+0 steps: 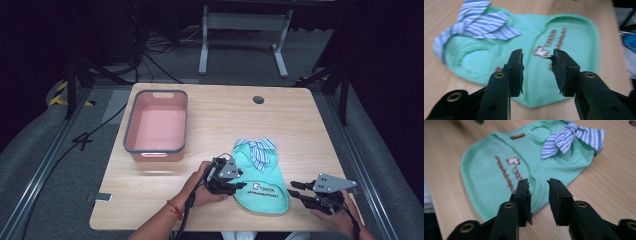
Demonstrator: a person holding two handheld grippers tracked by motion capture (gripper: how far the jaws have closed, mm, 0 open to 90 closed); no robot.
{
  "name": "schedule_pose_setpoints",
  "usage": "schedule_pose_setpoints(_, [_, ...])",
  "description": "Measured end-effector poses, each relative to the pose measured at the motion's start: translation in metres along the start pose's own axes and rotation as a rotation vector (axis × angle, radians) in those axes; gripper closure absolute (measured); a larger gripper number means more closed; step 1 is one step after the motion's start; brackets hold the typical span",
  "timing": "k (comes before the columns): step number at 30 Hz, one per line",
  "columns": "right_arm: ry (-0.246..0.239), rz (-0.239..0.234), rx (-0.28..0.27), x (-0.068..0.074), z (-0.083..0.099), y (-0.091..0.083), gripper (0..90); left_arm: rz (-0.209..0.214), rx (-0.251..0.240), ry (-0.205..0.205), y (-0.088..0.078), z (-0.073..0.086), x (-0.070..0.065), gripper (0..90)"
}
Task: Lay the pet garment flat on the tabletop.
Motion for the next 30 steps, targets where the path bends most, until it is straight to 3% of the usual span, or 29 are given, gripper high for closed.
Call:
schedule_pose_setpoints(1, [0.004, 0.002, -0.001, -0.002, -0.002, 0.002, 72.7, 0.021, 0.027, -0.013, 0.004, 0.005, -0.006, 64.4])
schedule_pose_setpoints(3, [0.0, 0.032, 0.014, -0.01, -0.008, 0.011, 73.2, 0.028, 0.085, 0.017, 0.011, 0.014, -0.01, 67.6])
schedule_pose_setpoints(8, [-0.004, 0.085, 0.051, -0.026, -0.017, 0.039, 66.6, 0.032, 0.141, 0.006, 0.018, 0.03, -0.008, 71.0])
schedule_pose_setpoints(10, [0.018, 0.112, 0.075, -0.037, -0.016, 0.062, 61.5, 0.052, 0.125, -0.021, 0.019, 0.037, -0.005, 70.7])
schedule_pose_setpoints(13, [0.007, 0.139, 0.094, -0.043, -0.012, 0.072, 60.1, 0.055, 0.115, -0.025, 0.019, 0.038, -0.003, 69.7])
schedule_pose_setpoints(14, [0.046, 0.146, 0.111, -0.049, -0.004, 0.08, 57.6, 0.065, 0.096, -0.04, 0.019, 0.039, -0.002, 69.8])
schedule_pose_setpoints(19, [0.054, 0.188, 0.125, -0.06, 0.006, 0.076, 56.6, 0.045, 0.093, -0.047, 0.018, 0.041, -0.004, 70.0])
schedule_pose_setpoints(25, [0.095, 0.2, 0.101, -0.065, 0.016, 0.066, 55.3, 0.032, 0.105, -0.05, 0.016, 0.041, -0.006, 69.9])
schedule_pose_setpoints(26, [0.112, 0.193, 0.091, -0.064, 0.018, 0.064, 53.3, 0.028, 0.104, -0.052, 0.016, 0.04, -0.007, 67.0])
schedule_pose_setpoints(27, [0.095, 0.203, 0.102, -0.064, 0.018, 0.062, 52.6, 0.029, 0.104, -0.047, 0.015, 0.039, -0.007, 60.8])
schedule_pose_setpoints(30, [0.089, 0.209, 0.085, -0.065, 0.012, 0.06, 53.3, 0.018, 0.028, -0.048, 0.004, 0.025, -0.001, 56.0])
Point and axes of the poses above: each handheld gripper's, and its own axes: y roughly forward along the jaws, z roughly out of its underside, x roughly to its left, the point moved 8 cm from there along y, roughly forward along the jaws, and after that the axes turned 7 degrees about z, right-handed, at the moved point
